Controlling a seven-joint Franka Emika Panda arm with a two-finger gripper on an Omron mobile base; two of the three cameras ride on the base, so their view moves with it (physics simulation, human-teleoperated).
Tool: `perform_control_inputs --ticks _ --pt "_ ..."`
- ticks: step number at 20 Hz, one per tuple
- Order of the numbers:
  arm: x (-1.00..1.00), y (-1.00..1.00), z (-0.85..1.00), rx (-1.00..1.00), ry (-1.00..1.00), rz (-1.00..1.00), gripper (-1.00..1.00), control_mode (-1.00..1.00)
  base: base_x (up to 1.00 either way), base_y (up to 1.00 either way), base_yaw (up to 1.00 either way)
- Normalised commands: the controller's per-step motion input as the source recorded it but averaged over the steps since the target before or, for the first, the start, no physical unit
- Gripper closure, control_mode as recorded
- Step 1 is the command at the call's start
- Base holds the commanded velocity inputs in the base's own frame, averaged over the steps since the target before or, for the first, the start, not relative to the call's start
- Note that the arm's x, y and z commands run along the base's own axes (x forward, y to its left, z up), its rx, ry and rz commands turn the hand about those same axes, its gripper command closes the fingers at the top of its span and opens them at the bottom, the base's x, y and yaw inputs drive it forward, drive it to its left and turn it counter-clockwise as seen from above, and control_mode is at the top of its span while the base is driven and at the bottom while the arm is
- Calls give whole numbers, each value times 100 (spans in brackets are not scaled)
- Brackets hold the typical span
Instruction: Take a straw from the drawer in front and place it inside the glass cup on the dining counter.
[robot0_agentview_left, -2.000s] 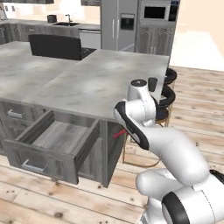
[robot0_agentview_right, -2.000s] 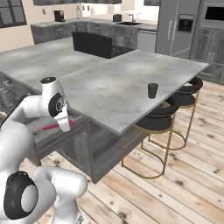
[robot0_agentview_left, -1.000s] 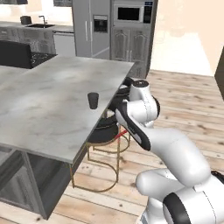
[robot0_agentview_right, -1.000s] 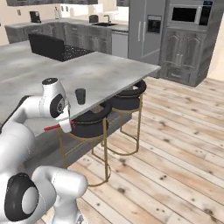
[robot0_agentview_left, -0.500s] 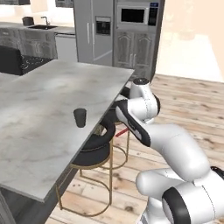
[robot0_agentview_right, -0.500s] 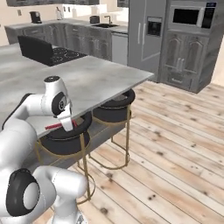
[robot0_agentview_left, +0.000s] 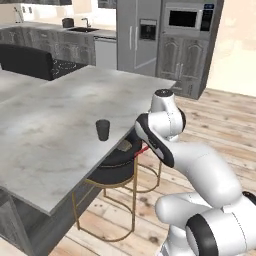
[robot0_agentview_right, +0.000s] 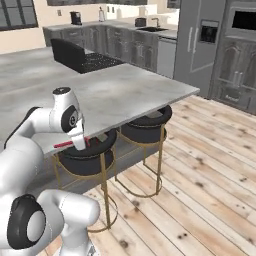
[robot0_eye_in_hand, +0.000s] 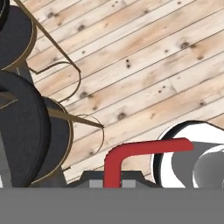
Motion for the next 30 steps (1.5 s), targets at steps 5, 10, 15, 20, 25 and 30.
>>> perform_control_inputs --ticks 5,10,15,20,25,30 --pt "0 0 0 0 0 0 100 100 26 -54 45" --pt "0 0 0 0 0 0 100 100 41 -74 49" --pt "0 0 0 0 0 0 100 100 32 -80 48" --pt "0 0 0 0 0 0 100 100 7 -67 44" --pt "0 0 0 0 0 0 100 100 5 -38 43" --pt "0 0 0 0 0 0 100 100 38 -9 22"
